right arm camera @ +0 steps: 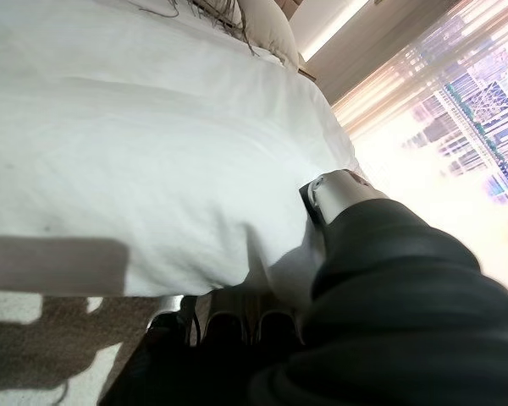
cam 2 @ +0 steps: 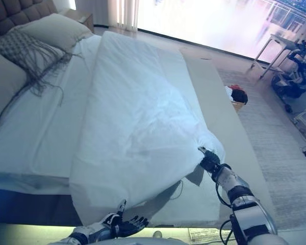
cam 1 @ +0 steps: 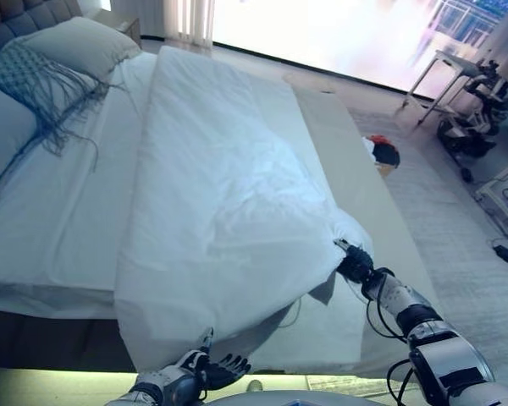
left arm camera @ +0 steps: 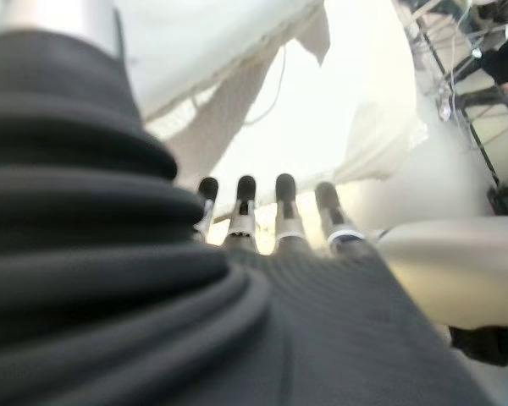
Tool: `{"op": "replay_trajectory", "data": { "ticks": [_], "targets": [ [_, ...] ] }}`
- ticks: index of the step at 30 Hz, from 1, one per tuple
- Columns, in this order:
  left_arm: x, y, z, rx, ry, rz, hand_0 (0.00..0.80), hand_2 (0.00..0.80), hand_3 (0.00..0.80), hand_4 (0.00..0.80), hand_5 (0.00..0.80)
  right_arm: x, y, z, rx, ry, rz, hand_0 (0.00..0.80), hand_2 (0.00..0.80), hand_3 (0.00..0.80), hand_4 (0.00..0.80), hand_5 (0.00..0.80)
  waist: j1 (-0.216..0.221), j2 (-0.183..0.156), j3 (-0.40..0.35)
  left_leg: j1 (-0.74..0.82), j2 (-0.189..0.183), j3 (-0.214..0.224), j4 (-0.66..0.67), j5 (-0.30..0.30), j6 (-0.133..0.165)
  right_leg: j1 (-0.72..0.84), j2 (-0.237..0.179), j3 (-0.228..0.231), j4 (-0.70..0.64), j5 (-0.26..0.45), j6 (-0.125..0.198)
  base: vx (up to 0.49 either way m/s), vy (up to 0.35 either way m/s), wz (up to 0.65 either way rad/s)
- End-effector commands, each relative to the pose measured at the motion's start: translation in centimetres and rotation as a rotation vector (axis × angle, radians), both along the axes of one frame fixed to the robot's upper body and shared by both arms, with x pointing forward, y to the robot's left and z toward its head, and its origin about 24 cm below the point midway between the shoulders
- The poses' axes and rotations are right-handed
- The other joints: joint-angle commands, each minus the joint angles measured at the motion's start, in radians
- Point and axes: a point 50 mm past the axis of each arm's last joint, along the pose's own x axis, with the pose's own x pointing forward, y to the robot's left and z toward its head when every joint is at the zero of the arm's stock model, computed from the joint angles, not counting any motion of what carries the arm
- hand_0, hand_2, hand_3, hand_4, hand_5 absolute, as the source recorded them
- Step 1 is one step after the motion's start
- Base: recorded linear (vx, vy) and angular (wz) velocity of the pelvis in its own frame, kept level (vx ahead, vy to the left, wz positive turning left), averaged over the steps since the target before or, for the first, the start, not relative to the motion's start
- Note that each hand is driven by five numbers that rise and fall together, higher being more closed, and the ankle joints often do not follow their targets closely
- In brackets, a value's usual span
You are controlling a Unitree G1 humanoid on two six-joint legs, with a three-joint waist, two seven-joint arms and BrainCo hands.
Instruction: Make the bed neatly
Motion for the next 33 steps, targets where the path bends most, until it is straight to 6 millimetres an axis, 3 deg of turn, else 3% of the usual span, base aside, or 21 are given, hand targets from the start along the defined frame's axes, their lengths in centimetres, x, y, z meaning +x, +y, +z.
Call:
{"op": "replay_trajectory", "data": {
  "ticks": [1, 11, 22, 31, 32, 33],
  "targets": [
    [0.1, -1.4, 0.1, -0.043, 0.052, -0.027, 0.0, 0.0, 0.0, 0.0, 0.0, 4.1, -0.6, 5.7, 0.047, -0.273, -0.05, 0.8, 0.8, 0.8, 0.8, 0.8, 0.001, -0.029, 0.039, -0.011, 0.067, 0.007, -0.002, -0.016, 0.011, 0.02, -0.07, -0.034, 0.0, 0.009, 0.092, 0.037, -0.033, -0.01],
    [3.7, -1.0, 0.7, 0.02, -0.224, 0.108, 0.0, 0.0, 0.0, 0.0, 0.0, 3.3, -0.6, 4.7, 0.046, -0.24, -0.052, 0.8, 0.8, 0.8, 0.8, 0.8, -0.006, -0.021, 0.033, 0.006, 0.068, 0.009, -0.002, -0.018, 0.009, 0.034, -0.073, -0.028, 0.0, 0.005, 0.096, 0.008, -0.002, -0.01],
    [5.6, 0.8, 1.3, 0.139, -0.426, 0.311, 0.0, 0.0, 0.0, 0.0, 0.0, 1.6, -1.8, 3.2, 0.042, -0.192, -0.093, 0.8, 0.8, 0.8, 0.8, 0.8, 0.015, -0.003, 0.024, 0.021, 0.06, -0.008, -0.002, -0.022, 0.009, 0.058, -0.087, -0.049, 0.0, 0.0, 0.1, 0.002, 0.002, 0.0],
    [5.9, 2.6, 1.4, 0.233, -0.451, 0.396, 0.0, 0.0, 0.0, 0.0, 0.0, 0.4, -2.8, 2.0, 0.038, -0.155, -0.118, 0.8, 0.8, 0.8, 0.8, 0.8, 0.028, 0.012, 0.009, 0.032, 0.052, -0.022, -0.002, -0.024, 0.009, 0.078, -0.097, -0.066, 0.0, -0.007, 0.098, 0.008, 0.018, 0.05],
    [5.9, 2.8, 1.4, 0.239, -0.457, 0.4, 0.06, 0.06, 0.06, 0.06, 0.06, 0.2, -2.9, 1.9, 0.036, -0.15, -0.119, 0.8, 0.8, 0.8, 0.8, 0.8, 0.028, 0.015, 0.007, 0.033, 0.05, -0.024, -0.002, -0.024, 0.009, 0.08, -0.098, -0.066, 0.0, -0.008, 0.098, -0.002, 0.049, 0.08],
    [6.0, 3.0, 1.5, 0.25, -0.464, 0.398, 0.584, 0.584, 0.584, 0.584, 0.584, 0.2, -3.0, 1.8, 0.035, -0.144, -0.12, 0.8, 0.8, 0.8, 0.8, 0.8, 0.028, 0.018, 0.006, 0.034, 0.048, -0.026, -0.002, -0.024, 0.01, 0.082, -0.1, -0.068, 0.0, -0.009, 0.098, -0.01, 0.047, 0.12]
  ]
}}
